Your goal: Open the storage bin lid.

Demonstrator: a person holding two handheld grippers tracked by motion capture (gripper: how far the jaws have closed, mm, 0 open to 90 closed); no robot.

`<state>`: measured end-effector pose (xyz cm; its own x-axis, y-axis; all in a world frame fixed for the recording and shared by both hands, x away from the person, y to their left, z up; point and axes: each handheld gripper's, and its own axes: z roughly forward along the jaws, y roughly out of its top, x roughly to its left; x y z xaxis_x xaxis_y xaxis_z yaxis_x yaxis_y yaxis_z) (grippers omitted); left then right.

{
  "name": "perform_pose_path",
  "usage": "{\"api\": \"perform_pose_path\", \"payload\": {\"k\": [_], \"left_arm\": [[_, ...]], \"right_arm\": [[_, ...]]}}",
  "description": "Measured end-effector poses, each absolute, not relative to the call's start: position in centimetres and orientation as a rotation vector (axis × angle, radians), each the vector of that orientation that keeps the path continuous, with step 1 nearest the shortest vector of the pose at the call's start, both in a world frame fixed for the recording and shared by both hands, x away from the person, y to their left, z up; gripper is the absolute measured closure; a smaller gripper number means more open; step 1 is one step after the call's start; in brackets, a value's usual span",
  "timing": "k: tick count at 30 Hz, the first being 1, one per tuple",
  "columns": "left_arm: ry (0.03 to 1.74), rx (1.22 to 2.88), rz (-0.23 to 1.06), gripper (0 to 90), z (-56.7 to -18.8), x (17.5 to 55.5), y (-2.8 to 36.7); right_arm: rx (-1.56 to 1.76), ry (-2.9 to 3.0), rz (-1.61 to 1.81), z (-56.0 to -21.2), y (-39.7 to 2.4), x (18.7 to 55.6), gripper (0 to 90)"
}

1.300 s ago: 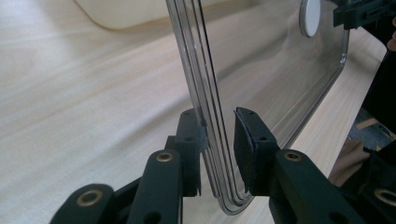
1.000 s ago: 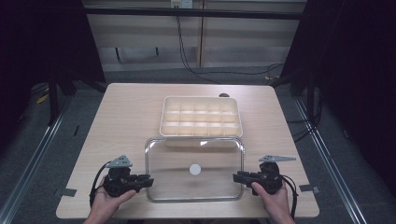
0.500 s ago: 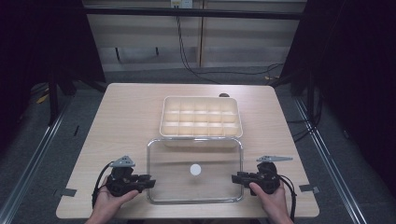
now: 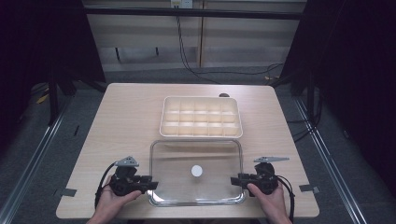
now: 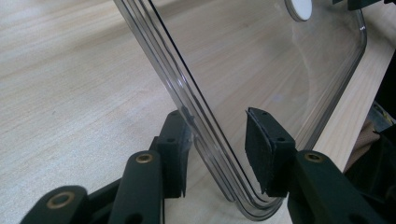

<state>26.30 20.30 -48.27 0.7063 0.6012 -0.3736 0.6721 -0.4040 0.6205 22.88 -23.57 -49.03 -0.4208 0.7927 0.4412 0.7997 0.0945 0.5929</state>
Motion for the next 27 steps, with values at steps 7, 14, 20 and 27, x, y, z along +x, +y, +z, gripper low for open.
{"api": "perform_pose_path", "payload": {"k": [7,14,20,27], "left_arm": [[0.990,2.139,-0.114,59.7,-48.58,26.66,20.27],[0.990,2.152,-0.099,57.4,-48.73,26.70,19.95],[1.006,2.161,-0.126,57.0,-49.05,27.23,20.09],[1.012,2.161,-0.117,56.8,-49.02,27.21,20.09]], "right_arm": [[-1.701,-2.331,-1.219,-49.46,-23.33,23.11,47.4],[-1.714,-2.362,-1.200,-49.33,-23.05,23.11,42.5],[-1.740,-2.410,-1.166,-49.14,-22.89,23.10,41.3],[-1.770,-2.386,-1.184,-49.20,-23.35,23.14,42.0]]}}
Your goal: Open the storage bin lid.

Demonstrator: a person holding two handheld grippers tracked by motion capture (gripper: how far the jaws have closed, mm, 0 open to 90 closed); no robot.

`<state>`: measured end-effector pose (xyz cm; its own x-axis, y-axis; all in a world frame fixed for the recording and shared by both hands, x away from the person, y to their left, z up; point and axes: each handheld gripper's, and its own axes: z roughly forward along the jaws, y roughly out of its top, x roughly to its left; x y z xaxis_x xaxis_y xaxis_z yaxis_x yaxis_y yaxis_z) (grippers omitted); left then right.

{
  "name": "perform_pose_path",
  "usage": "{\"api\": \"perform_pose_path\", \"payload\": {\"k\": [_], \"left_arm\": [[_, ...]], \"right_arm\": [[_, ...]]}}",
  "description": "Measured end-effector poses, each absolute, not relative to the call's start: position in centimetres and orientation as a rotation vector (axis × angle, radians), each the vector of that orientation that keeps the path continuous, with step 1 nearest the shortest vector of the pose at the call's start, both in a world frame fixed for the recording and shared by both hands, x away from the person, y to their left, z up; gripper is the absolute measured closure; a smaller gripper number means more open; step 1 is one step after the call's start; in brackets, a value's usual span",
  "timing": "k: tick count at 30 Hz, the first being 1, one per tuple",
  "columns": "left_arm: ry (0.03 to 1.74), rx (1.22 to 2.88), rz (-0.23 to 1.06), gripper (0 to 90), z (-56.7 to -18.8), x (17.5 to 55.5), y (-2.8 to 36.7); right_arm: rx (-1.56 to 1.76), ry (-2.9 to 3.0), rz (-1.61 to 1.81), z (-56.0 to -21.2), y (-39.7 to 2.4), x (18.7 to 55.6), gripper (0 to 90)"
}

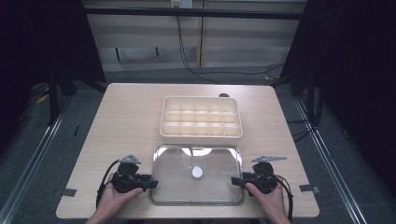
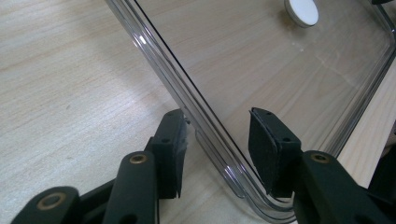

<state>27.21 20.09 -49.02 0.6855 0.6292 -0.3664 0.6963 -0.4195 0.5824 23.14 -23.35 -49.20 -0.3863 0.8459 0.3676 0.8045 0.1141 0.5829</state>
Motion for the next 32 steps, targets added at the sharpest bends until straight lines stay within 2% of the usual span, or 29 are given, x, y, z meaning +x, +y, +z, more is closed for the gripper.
{"api": "perform_pose_path", "payload": {"k": [5,6,8,14,16,17,20,26,28,31,32], "left_arm": [[0.992,2.171,-0.095,55.8,-49.0,27.0,20.0],[0.992,2.171,-0.095,52.3,-49.0,27.0,20.0],[0.998,2.165,-0.061,55.1,-48.8,26.9,20.1],[0.995,2.125,-0.070,50.7,-48.4,27.0,20.6],[0.975,2.114,-0.052,45.1,-48.1,26.9,20.6],[0.977,2.107,-0.050,45.1,-47.9,26.9,20.6],[0.943,2.098,0.023,37.9,-46.3,26.9,20.6],[0.958,2.038,0.103,34.6,-44.3,28.2,21.4],[0.972,1.989,0.168,32.7,-44.2,28.3,22.4],[1.006,1.926,0.178,30.3,-45.0,28.0,23.2],[1.004,1.950,0.185,30.0,-45.3,27.9,23.4]], "right_arm": [[1.697,2.283,1.168,-49.1,-23.6,23.2,41.0],[1.697,2.283,1.168,-49.1,-23.6,23.2,41.0],[1.690,2.260,1.224,-48.7,-23.9,23.1,41.2],[1.675,2.226,1.301,-48.2,-24.6,22.9,39.9],[1.641,2.214,1.346,-47.8,-25.0,22.9,37.9],[1.641,2.214,1.346,-47.8,-25.0,22.9,37.9],[1.590,2.197,1.393,-46.6,-25.8,22.6,34.9],[1.530,2.165,1.380,-44.9,-27.2,22.4,30.6],[1.507,2.090,1.438,-44.6,-28.1,22.0,28.8],[1.487,2.029,1.433,-44.9,-28.6,21.7,27.6],[1.490,2.036,1.423,-45.1,-28.8,21.8,26.7]]}}
